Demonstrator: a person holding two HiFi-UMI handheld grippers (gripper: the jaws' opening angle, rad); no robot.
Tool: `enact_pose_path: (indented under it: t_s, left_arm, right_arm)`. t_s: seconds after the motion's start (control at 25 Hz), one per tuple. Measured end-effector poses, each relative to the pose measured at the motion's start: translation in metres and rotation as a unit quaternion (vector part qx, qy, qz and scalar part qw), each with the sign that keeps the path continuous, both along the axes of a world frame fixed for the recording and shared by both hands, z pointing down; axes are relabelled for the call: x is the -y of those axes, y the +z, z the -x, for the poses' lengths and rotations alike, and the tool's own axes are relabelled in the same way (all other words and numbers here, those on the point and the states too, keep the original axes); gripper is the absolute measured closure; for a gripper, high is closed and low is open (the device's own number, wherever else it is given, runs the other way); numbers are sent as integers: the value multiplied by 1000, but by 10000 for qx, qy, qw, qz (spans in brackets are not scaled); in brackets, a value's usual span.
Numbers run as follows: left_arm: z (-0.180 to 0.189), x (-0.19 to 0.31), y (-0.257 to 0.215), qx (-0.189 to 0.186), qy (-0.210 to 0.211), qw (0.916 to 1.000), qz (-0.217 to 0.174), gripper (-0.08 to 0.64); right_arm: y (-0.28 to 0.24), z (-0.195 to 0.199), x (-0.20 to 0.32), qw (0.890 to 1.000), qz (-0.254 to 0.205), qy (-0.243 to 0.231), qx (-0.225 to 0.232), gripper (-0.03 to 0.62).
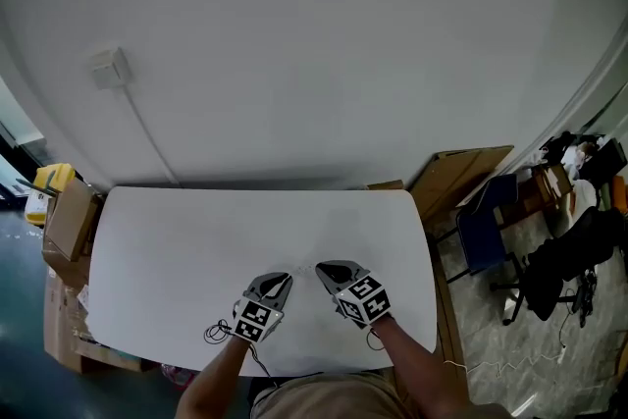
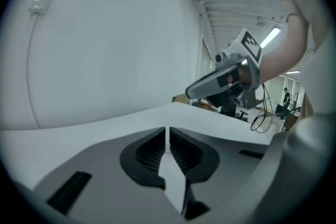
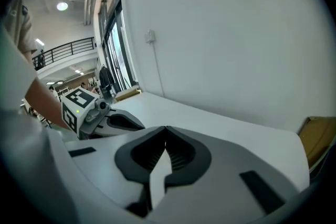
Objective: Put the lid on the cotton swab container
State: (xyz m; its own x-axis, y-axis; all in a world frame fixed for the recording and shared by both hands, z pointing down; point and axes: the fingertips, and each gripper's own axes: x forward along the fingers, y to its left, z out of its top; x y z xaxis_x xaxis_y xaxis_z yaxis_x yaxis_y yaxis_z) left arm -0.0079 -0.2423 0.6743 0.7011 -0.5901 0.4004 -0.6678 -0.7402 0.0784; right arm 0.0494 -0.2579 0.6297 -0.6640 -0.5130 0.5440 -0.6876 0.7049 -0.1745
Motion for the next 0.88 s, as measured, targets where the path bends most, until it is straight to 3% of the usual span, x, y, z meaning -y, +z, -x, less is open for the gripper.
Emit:
enact_pose_path:
  t_s: [0.2,0.48,0.88]
  left_arm:
    - [27,-8,-94,-545,-306,9969,-470,545]
    - [31,-11,-199,-865,-326,9928,-756,546]
    - [32,-22,-268,-1141,-510,9843,-1245,546]
  right_arm:
    - [-66,-14,-18,9958,-656,276,577,577]
    - [-146,-30,-32,9784,-1507,606,1281,577]
    - [-209,-15,-57,9615,-2290,336,1483,577]
